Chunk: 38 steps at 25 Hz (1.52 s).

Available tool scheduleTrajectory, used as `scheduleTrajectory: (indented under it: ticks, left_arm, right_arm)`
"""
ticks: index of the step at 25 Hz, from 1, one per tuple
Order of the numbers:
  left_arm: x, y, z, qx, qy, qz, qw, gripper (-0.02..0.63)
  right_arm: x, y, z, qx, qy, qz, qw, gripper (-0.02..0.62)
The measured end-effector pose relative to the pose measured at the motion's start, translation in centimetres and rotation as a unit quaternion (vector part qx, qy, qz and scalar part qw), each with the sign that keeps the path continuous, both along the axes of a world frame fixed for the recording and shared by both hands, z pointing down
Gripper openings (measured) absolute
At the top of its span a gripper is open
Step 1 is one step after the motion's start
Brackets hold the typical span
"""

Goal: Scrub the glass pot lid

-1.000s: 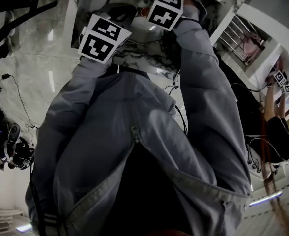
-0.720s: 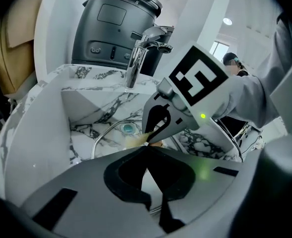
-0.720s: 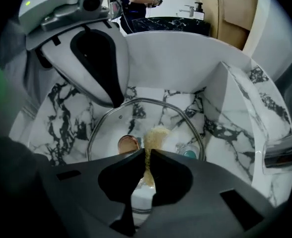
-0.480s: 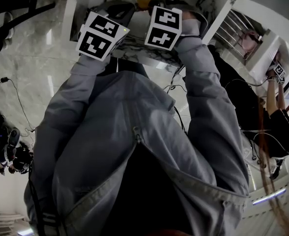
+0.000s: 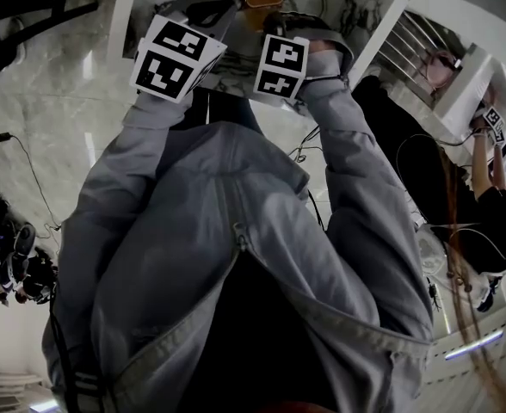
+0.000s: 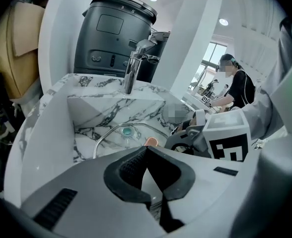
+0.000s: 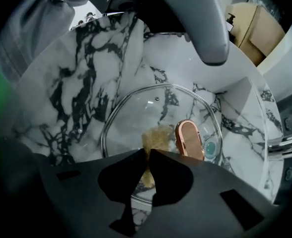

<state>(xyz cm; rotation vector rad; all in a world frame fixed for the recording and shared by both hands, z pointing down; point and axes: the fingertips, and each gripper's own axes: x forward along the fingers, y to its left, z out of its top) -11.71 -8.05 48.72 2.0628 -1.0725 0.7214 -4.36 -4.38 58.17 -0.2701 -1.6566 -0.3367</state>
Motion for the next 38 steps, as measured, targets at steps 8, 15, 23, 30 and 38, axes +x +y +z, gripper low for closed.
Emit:
scheduleTrajectory:
  ticks: [8,15,23,30,38]
  left_arm:
    - [0.3,0.7,-0.3,0.004,0.003,-0.001,1.0,0.015]
    - [0.6,0.9,-0.4,0.005,0.002,0.0,1.0,0.015]
    - [0.5,0.8,0.0,-0.001,0.002,0.003,1.0,0.015]
    - [1.9,-0.6,0.1,-0.005,0.008,0.015,0.9998,0.015]
    - [3.0,-3.4,0.3,-0.005,0.011,0.026,0.9996,0.015]
  right_arm:
    - [0.7,2.1,0.9,-0.051,0.041,-0.011,0.998,0.049]
    - [2.5,5.6,1.5,-0.139,0.09,-0.021,0.986,0.049]
    - [3.5,8.7,1.2,-0.278,0.103,0.031,0.954,0.049]
    - [3.9,4.7,-2.3,-0.27,0.058,0.087,0.957,0.048]
    - [4.2,-7.5,-4.5,-0.114,-0.012,0.141,0.983,0.048]
